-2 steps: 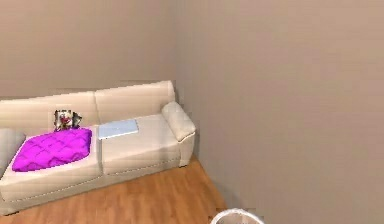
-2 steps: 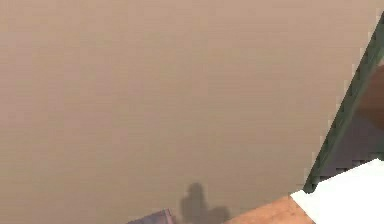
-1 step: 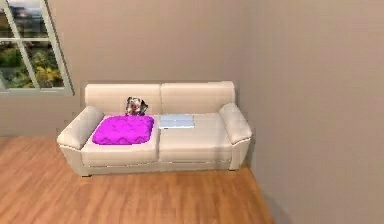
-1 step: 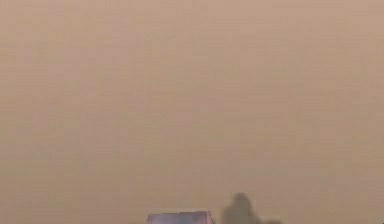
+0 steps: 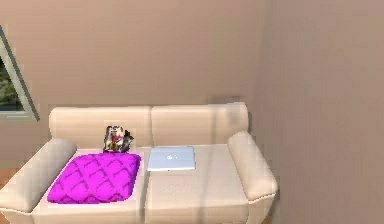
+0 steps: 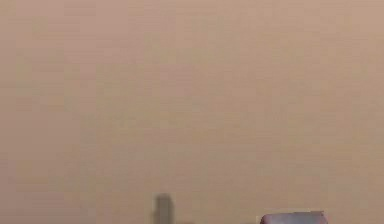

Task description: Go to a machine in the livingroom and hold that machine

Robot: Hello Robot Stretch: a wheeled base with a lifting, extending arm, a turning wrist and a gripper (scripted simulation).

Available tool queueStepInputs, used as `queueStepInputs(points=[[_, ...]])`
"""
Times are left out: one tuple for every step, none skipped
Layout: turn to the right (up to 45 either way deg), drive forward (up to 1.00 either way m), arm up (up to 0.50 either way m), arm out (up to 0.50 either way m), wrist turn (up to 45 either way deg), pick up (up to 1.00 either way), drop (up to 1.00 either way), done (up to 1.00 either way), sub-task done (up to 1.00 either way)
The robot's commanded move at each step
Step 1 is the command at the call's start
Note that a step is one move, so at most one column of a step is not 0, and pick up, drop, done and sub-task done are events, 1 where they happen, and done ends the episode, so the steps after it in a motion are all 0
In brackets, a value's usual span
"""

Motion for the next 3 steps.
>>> queueStepInputs(points=[[12.0, 0.00, 0.00, 0.00, 0.0, 0.00, 0.00, 0.00, 0.00], [0.0, 0.50, 0.00, 0.00, 0.0, 0.00, 0.00, 0.00, 0.00], [-45.0, 0.00, 0.00, 0.00, 0.0, 0.00, 0.00, 0.00, 0.00]])
